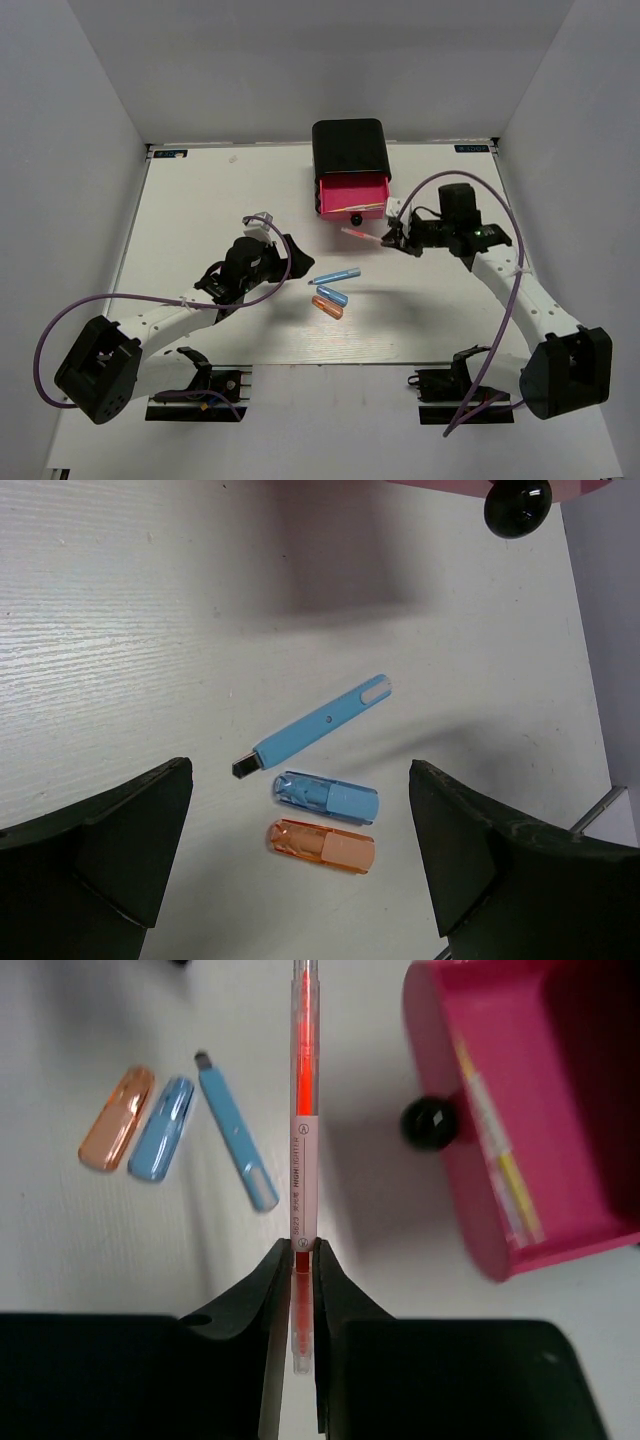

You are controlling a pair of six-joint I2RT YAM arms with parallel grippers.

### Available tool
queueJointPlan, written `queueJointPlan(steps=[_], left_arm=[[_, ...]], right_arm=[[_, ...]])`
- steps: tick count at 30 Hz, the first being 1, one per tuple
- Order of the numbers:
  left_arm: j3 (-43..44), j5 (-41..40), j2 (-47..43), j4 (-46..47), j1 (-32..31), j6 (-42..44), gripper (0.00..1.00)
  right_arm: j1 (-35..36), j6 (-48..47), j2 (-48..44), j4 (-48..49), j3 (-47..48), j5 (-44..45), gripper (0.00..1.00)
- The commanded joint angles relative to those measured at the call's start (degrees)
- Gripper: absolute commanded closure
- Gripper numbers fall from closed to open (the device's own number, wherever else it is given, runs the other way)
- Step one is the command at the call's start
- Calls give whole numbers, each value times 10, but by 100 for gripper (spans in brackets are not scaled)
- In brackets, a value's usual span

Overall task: Sort the stationery into containers
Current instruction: Place the stationery into the container

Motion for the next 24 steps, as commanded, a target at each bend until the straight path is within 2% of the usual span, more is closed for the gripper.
queueJointPlan(steps=[1,5,7,11,15,19,20,23,24], left_arm=[[3,5,-5,6,3,7,1],[-3,5,-10,6,3,7,1],[-3,5,-16,12,3,7,1],[-3,10,-16,12,3,7,1],[-3,10,-21,7,3,7,1],[-8,10,-32,2,3,7,1],[-8,10,-32,2,3,7,1],[-8,10,-32,2,3,7,1],[-8,10,-32,9,3,7,1]], right_arm=[[1,-6,5,7,86,-84,92],[-1,50,42,84,151,-81,90],[-2,45,93,100,188,-75,90],[1,55,147,162,206,-83,90],[0,66,218,150,256,-104,89],[1,50,252,149,261,-87,78],[-1,48,255,149,263,-80,70],[-3,49,265,148,277,-63,54],[-4,60,262,150,278,-62,54]])
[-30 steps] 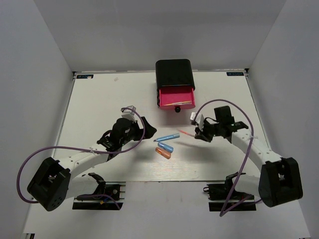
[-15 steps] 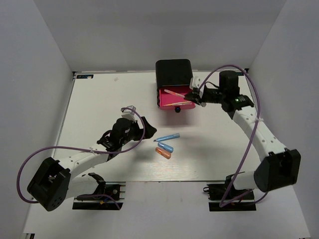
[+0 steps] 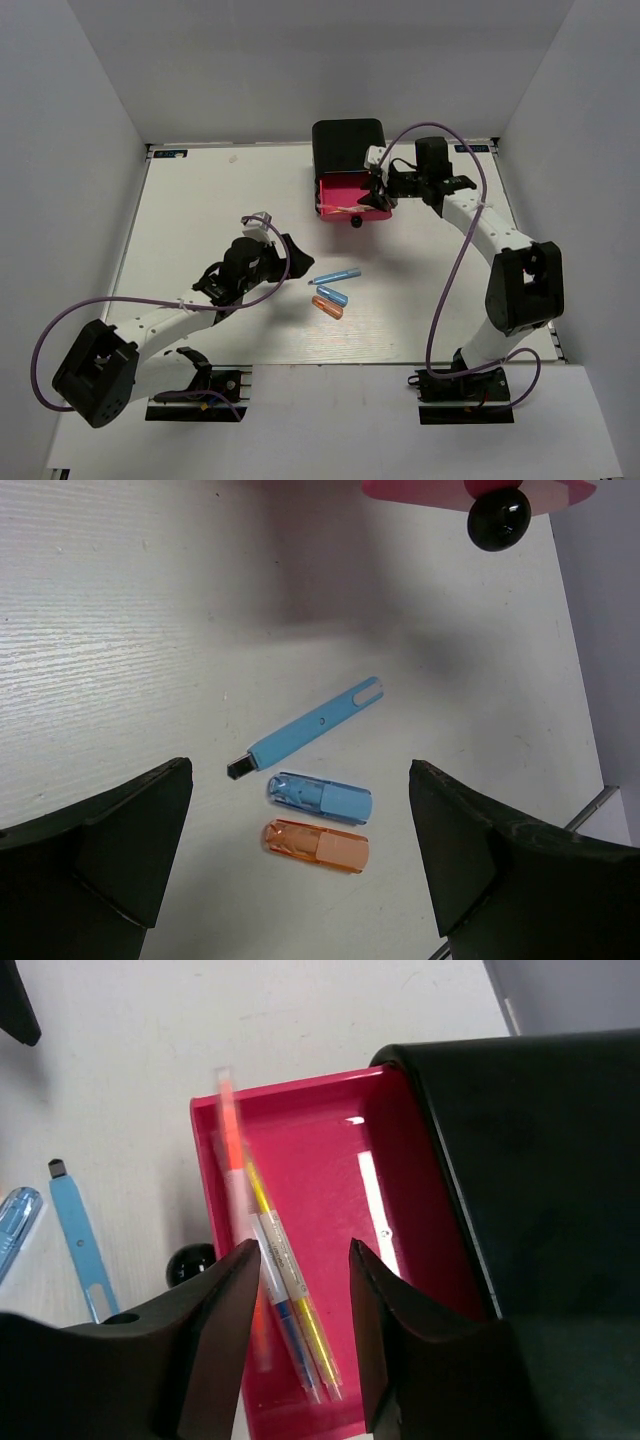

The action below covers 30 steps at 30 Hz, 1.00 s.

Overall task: Sort the stationery into containers
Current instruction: Place the stationery into the container, then close the drawer

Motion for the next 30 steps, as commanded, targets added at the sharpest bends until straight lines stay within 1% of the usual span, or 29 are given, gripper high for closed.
queueJointPlan(steps=[1,4,5,6,7,8,9,10,11,12,13,14,15,16,17,18,19,20,21,22,23,25,26,28,29,30], left_arm=[[-6,9,-5,18,3,7,1],[13,14,24,29,-4,7,1],[26,31,51,44,-4,7,4],[26,38,67,51,-4,7,7],[37,45,83,61,-4,7,10],[43,62,99,89,-4,0,15],[43,69,133,104,-4,0,25],[63,74,150,114,-4,-6,30],[74,82,167,122,-4,-6,34],[101,82,182,122,-4,-6,36],[115,82,207,122,-4,2,38],[128,76,217,107,-4,2,39],[151,70,225,99,-4,9,39],[158,59,230,94,-4,9,40],[165,53,237,89,-4,9,40],[172,48,238,82,-4,9,42],[172,48,238,82,-4,9,42],[172,41,238,82,-4,9,42],[172,35,238,82,-4,9,43],[172,35,238,82,-4,9,43],[172,35,238,77,1,9,44],[172,29,238,77,1,9,44],[172,29,238,77,1,9,44],[186,24,238,70,1,14,44],[186,24,238,64,1,14,44],[192,19,238,64,1,14,44]], right_arm=[[-5,8,-12,29,38,5,52],[-7,33,-41,54,20,7,52],[-7,60,-68,59,11,11,52],[-7,60,-68,64,8,12,52],[-8,94,-89,76,-4,12,54],[-10,107,-99,83,-21,17,55],[-13,122,-138,91,-30,19,57],[-13,169,-150,95,-53,25,70],[-15,180,-163,91,-73,25,81],[-15,190,-201,82,-83,25,94],[-17,206,-214,48,-104,16,100],[-18,205,-226,32,-124,10,100],[-21,192,-258,-13,-132,-9,100],[-20,185,-267,-62,-149,-28,100],[-20,161,-274,-85,-165,-34,100],[-20,160,-289,-111,-174,-36,100],[-20,168,-292,-119,-195,-30,100],[-20,206,-297,-119,-215,-24,100],[-19,217,-298,-115,-224,-16,100],[-18,227,-297,-111,-242,-15,98],[-20,259,-296,-101,-258,-15,87],[-15,295,-294,-74,-283,-15,81],[-13,308,-286,-48,-297,-13,73],[-13,357,-277,-14,-312,5,67],[-14,364,-251,3,-311,7,62],[-14,396,-243,20,-309,13,62]])
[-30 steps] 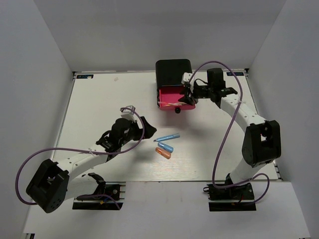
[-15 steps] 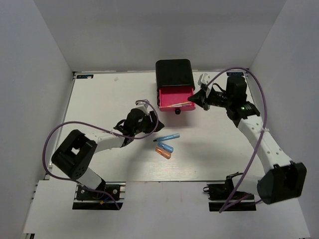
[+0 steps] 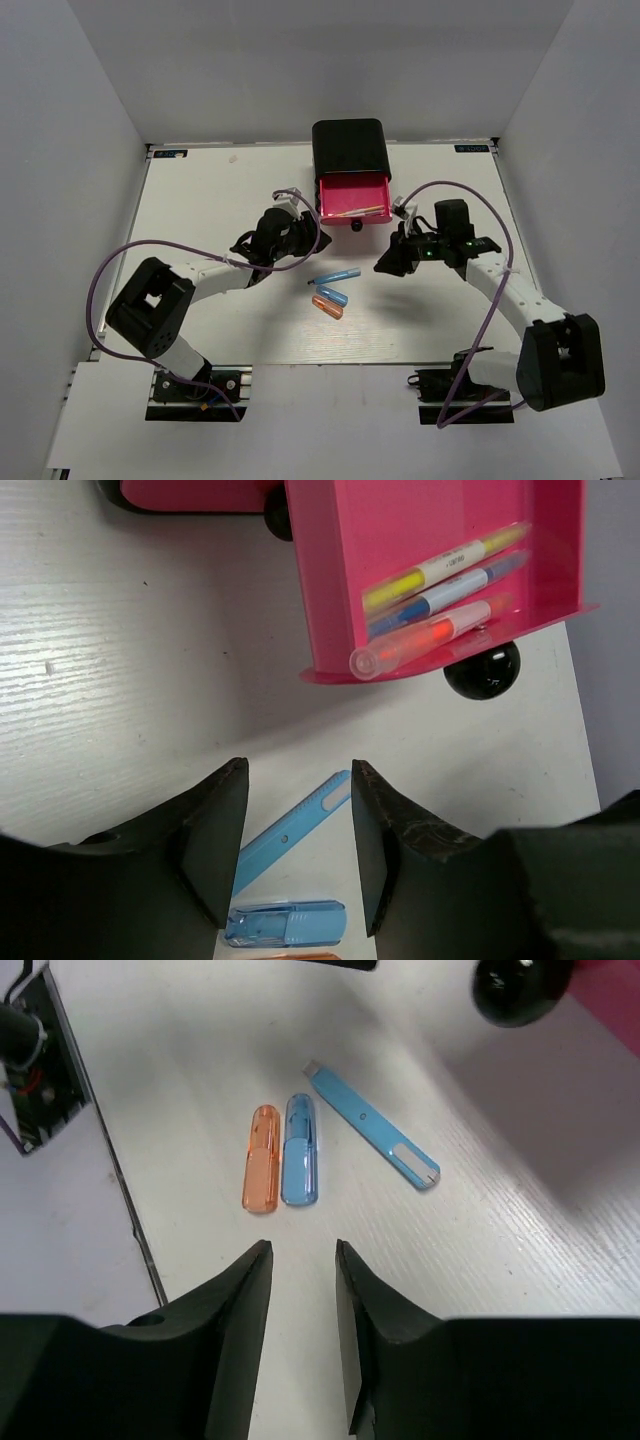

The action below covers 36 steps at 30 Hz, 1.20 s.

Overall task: Sort the stationery into containers
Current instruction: Close the drawer

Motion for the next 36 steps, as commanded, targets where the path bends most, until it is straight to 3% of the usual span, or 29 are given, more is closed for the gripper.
queueJointPlan(steps=[1,5,10,17,36], left_arm=[[27,-16,-9,-6,3,10,44],[32,-29,-16,-17,3,10,44],[27,-42,-39,-30,3,15,43],[21,-47,-45,-30,3,15,43],[-50,-80,-148,-48,3,26,43]], right_arm=[[2,99,30,86,2,13,62],[4,190,74,219,-7,36,57],[12,316,125,295,5,66,53],[21,331,201,344,37,105,45],[20,394,180,470,17,104,48]])
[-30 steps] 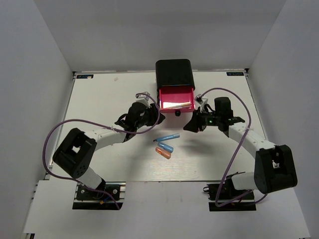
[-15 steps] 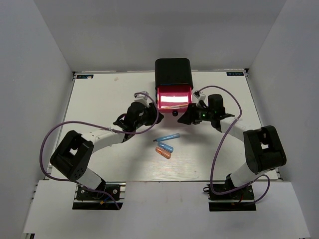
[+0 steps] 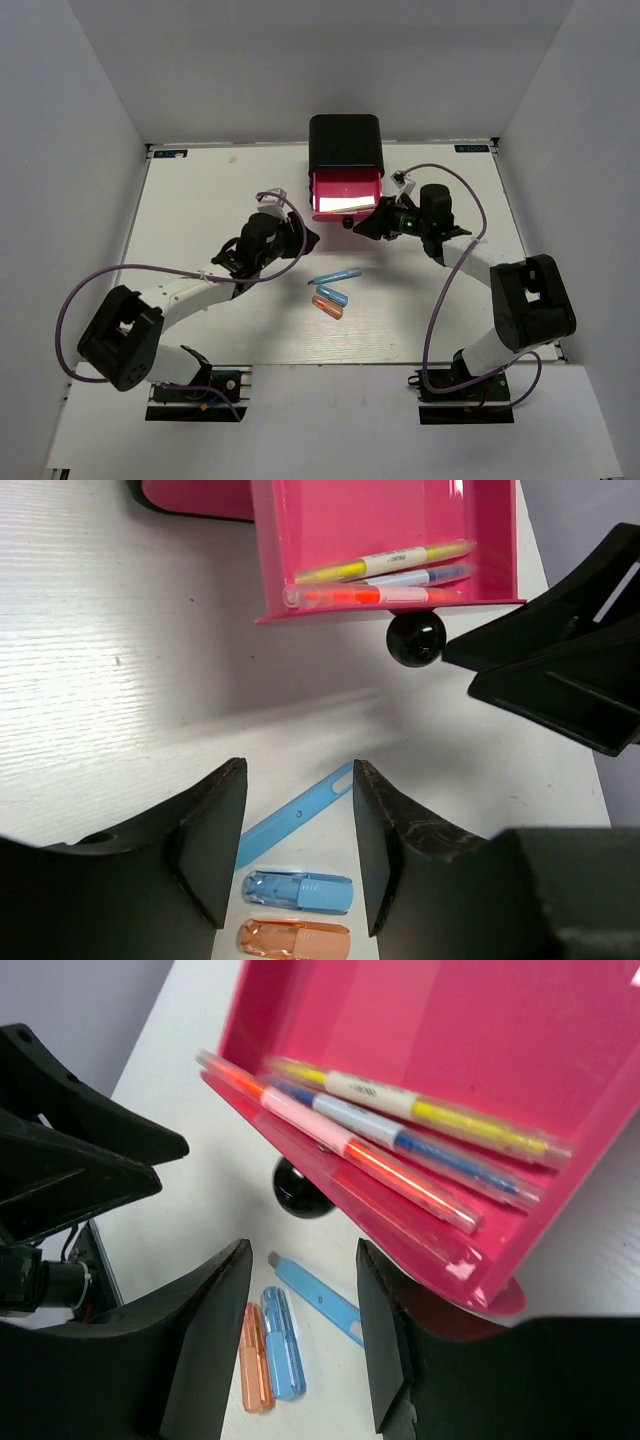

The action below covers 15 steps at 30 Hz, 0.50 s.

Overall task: Sort the stationery into containers
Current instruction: Close the drawer

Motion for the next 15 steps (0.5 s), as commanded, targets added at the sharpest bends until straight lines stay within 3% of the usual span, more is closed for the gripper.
queueJointPlan(steps=[1,7,15], left_arm=[[-17,-36,-42,-7,3,7,43],[-22,-144,-72,-40,3,-6,32],[61,-229,-4,-80,3,-38,32]], right_arm=[[0,9,-24,69,3,13,48],[-1,7,-29,72,7,15,48],[-1,-4,-36,62,1,17,49]])
